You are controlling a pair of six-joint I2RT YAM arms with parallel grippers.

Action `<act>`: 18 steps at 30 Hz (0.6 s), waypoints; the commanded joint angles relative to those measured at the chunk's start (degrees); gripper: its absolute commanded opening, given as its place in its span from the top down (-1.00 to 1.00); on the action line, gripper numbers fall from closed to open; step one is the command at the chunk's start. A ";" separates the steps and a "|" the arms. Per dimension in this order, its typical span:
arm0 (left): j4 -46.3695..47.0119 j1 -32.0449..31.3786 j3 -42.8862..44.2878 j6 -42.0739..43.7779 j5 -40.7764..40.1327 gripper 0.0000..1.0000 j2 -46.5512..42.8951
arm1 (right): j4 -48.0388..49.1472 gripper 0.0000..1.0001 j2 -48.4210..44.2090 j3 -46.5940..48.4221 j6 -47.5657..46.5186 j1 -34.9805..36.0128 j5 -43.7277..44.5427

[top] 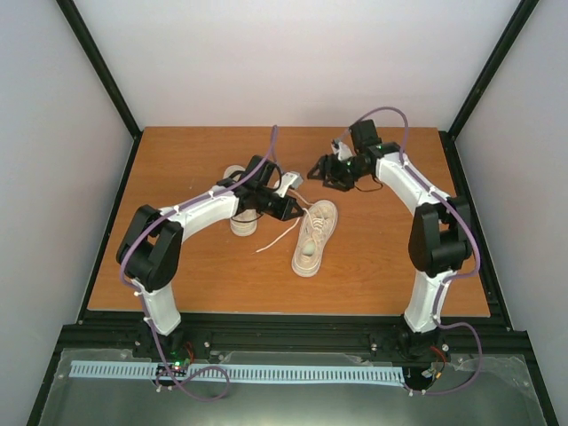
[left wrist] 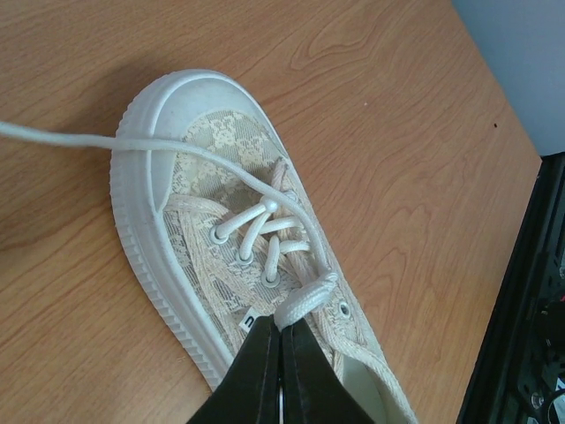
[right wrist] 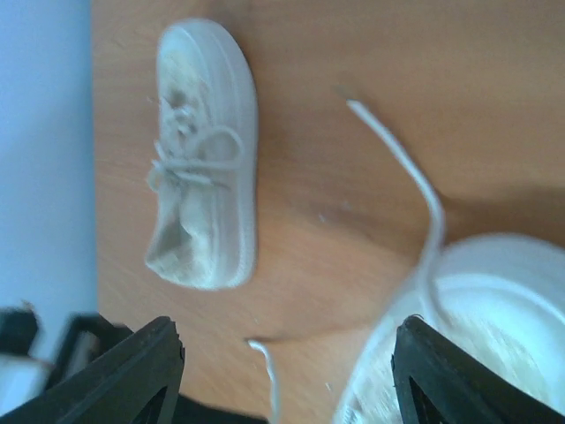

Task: Tie the shoes
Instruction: Wrap the shoelace around the shoelace.

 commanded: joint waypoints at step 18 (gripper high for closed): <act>2.61 -2.75 -0.10 -2.75 1.32 0.98 -0.84 | 5.65 -0.01 -7.08 -20.60 -22.10 -0.43 -25.39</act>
